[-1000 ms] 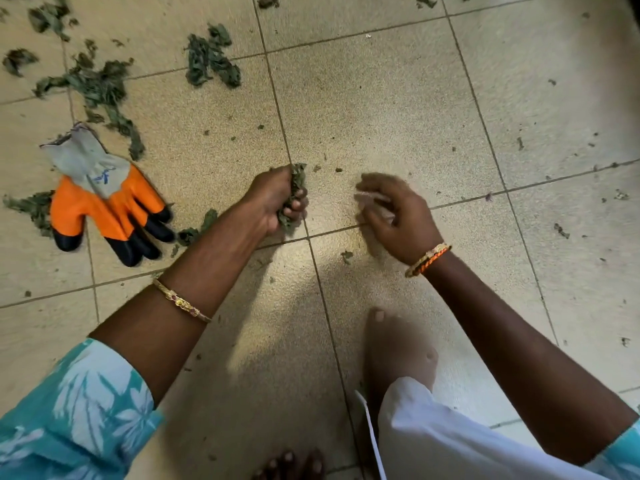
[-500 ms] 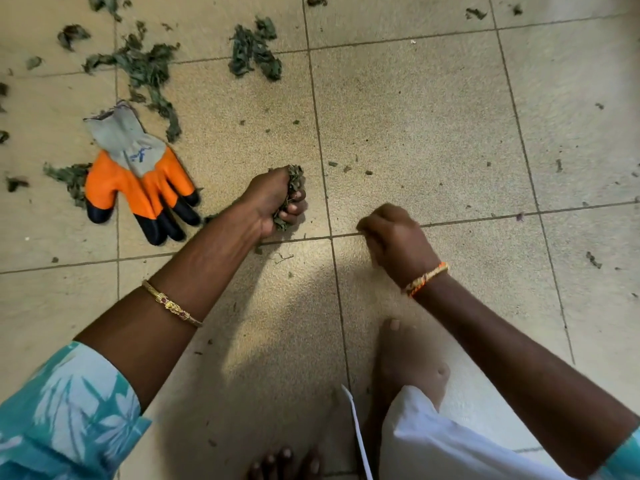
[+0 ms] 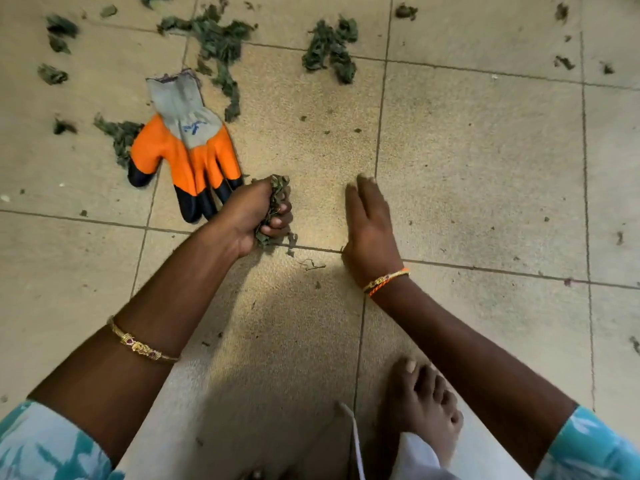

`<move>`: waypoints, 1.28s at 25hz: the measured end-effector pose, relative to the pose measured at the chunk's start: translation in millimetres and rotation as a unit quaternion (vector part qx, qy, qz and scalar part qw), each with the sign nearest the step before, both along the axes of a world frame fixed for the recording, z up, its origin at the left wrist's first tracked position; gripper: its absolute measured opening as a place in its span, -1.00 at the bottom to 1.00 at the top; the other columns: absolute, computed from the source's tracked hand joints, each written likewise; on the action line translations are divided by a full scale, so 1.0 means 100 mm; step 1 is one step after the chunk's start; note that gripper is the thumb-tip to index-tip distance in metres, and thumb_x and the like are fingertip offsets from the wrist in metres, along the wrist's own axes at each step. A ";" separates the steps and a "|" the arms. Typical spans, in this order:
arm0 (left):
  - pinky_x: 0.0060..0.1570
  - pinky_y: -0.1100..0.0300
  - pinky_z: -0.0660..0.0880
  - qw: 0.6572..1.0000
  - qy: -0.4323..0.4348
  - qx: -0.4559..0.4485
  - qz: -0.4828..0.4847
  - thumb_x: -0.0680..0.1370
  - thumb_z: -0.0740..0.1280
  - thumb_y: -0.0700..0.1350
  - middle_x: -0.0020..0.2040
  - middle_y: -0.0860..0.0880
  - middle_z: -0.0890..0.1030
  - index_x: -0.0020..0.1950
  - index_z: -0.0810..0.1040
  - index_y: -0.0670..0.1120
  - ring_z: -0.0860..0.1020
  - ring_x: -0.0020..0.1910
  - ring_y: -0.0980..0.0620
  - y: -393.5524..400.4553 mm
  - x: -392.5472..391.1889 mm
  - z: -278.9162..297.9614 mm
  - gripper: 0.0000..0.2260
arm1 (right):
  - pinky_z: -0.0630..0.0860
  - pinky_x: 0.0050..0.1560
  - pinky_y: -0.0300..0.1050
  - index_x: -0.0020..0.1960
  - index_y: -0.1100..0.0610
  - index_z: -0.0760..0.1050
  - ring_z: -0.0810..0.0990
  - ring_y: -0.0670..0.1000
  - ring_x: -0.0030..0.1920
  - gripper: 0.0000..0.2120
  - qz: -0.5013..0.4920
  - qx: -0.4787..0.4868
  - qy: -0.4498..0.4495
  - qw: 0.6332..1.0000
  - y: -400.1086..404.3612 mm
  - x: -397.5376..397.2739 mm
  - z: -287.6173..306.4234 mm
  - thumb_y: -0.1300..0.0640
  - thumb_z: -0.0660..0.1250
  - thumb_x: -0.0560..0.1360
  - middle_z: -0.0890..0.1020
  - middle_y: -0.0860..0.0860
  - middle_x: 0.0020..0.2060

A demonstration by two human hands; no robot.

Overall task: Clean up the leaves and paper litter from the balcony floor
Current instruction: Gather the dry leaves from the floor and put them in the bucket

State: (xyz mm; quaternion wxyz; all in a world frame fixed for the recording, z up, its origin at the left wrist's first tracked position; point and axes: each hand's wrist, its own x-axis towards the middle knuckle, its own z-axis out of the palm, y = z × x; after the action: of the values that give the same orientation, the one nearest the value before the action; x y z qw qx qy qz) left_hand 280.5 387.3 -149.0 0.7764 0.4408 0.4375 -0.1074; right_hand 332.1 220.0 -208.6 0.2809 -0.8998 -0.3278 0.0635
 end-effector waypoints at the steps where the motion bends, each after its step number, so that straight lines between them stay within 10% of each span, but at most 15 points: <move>1: -0.68 0.41 0.07 1.000 -0.006 0.004 0.004 0.64 0.06 -0.17 -0.46 0.01 0.29 -0.29 0.31 -0.05 0.22 -0.61 0.16 -0.01 -0.04 0.05 -0.71 | 0.26 0.37 0.25 0.37 0.39 0.29 0.25 0.34 0.40 -0.39 0.015 0.006 -0.009 1.000 0.04 -0.04 -0.02 0.58 0.18 0.32 0.33 0.37 0.34; 6: -0.67 0.43 0.07 0.997 -0.025 0.039 0.064 0.64 0.10 -0.14 -0.52 0.03 0.33 -0.28 0.32 -0.07 0.22 -0.63 0.15 0.19 -0.26 0.13 -0.72 | 0.30 0.36 0.20 0.32 0.42 0.34 0.33 0.31 0.36 -0.56 0.134 0.035 -0.010 0.990 0.22 -0.24 0.02 0.28 0.11 0.47 0.39 0.36 0.29; 12: -0.69 0.43 0.06 0.983 -0.033 0.037 0.175 0.64 0.09 -0.11 -0.52 0.03 0.34 -0.24 0.35 -0.04 0.22 -0.64 0.15 0.33 -0.84 0.07 -0.75 | 0.10 0.46 0.08 0.45 0.30 0.18 0.13 0.25 0.46 -0.27 0.208 -0.036 -0.044 0.977 0.54 -0.41 0.04 -0.17 0.24 0.49 0.15 0.30 0.45; 24: -0.67 0.37 0.13 0.965 0.016 0.092 0.244 0.64 0.10 -0.14 -0.47 0.03 0.42 -0.18 0.39 -0.08 0.27 -0.62 0.15 0.27 -1.62 0.14 -0.79 | 0.49 -0.08 0.04 -0.08 0.23 0.49 0.49 0.13 -0.08 -0.94 0.306 0.056 -0.054 0.949 0.75 -0.60 0.16 0.26 0.29 0.45 0.54 0.13 -0.10; 32: -0.67 0.36 0.12 0.975 0.017 0.084 0.204 0.63 0.11 -0.14 -0.49 0.04 0.41 -0.20 0.39 -0.08 0.27 -0.61 0.14 0.14 -1.58 -0.02 -0.79 | 0.43 0.15 -0.35 0.20 0.20 0.49 0.48 -0.03 0.14 -0.55 0.168 0.084 0.175 0.967 0.27 0.01 0.40 0.43 0.18 0.34 0.51 0.17 0.19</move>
State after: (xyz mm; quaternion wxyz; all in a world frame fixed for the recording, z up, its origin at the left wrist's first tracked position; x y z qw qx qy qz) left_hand 122.3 401.4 -151.3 0.7350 0.4036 0.5386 0.0830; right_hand 333.0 246.5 -168.7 0.3941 -0.7798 -0.4241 0.2381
